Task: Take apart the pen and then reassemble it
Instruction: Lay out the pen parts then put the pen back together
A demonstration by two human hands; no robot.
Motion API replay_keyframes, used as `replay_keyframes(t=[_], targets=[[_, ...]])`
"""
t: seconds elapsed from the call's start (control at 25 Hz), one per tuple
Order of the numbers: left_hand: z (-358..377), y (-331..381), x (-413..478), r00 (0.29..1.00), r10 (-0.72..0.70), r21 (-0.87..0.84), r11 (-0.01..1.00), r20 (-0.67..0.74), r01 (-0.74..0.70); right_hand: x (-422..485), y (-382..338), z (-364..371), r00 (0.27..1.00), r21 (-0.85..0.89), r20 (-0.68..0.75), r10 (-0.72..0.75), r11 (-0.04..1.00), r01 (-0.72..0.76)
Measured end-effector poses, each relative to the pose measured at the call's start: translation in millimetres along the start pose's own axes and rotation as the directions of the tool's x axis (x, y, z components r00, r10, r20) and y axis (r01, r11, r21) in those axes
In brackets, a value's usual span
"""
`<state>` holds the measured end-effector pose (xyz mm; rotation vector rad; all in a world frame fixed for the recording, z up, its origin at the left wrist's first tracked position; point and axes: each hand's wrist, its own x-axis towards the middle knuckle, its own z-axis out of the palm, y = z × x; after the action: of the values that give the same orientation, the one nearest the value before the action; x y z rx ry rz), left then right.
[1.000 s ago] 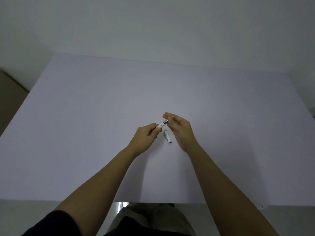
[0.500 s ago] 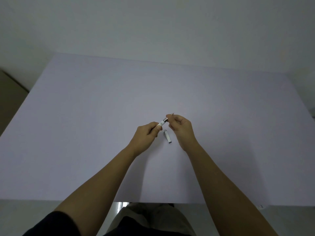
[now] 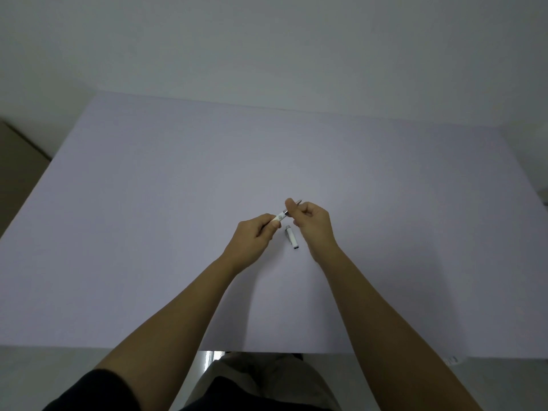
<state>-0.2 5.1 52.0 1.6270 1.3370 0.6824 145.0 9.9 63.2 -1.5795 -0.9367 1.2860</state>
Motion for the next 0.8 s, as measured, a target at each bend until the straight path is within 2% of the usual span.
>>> replay_keyframes(t=[0.12, 0.2, 0.4, 0.44, 0.56, 0.64, 0.8], targets=[[-3, -2, 0, 1.0, -0.019, -0.005, 1.0, -0.012, 0.019, 0, 3, -6, 0.993, 0.088, 0.11, -0.051, 0.995, 0.042], [-3, -2, 0, 1.0, -0.011, 0.007, 1.0, -0.006, 0.011, 0, 5, -8, 0.99, 0.114, 0.121, -0.079, 0.991, 0.065], [0, 2, 0, 1.0, 0.029, 0.038, 0.999, -0.012, -0.028, -3, -1, 3, 0.999, 0.051, -0.052, -0.008, 0.999, 0.011], [0, 2, 0, 1.0, 0.027, 0.04, 0.999, -0.011, -0.026, -2, -2, 3, 0.999, 0.041, -0.046, -0.009, 0.999, 0.01], [-2, 0, 2, 1.0, 0.005, 0.04, 0.999, -0.01, -0.005, 1, -1, -2, 0.989, 0.104, 0.148, -0.03, 0.994, 0.015], [-3, 0, 3, 1.0, 0.004, 0.028, 1.0, -0.014, -0.004, 3, 1, -5, 0.977, 0.138, 0.204, -0.066, 0.99, 0.039], [-1, 2, 2, 1.0, 0.03, 0.02, 0.999, -0.007, -0.03, 0, -3, 2, 1.0, 0.073, -0.006, 0.001, 0.997, 0.0]])
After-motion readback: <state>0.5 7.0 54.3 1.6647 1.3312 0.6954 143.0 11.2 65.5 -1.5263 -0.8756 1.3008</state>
